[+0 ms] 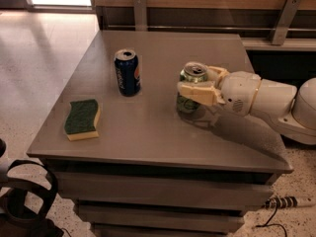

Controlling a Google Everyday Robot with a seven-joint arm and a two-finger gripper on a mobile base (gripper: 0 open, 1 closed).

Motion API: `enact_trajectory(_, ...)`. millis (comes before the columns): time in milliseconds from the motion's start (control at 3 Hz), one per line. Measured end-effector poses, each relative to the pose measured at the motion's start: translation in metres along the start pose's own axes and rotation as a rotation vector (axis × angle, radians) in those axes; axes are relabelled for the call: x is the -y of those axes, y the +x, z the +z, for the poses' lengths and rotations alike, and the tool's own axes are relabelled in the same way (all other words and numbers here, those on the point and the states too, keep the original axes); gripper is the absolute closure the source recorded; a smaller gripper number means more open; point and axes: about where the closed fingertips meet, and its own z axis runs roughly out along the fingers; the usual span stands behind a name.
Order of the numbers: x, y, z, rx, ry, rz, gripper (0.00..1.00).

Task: Move green can near sponge

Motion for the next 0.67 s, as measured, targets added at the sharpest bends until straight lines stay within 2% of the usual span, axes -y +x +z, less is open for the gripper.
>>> enact_trajectory(667, -0.064, -0.018, 0.033, -0.014, -0.104, -0.098, 1.0)
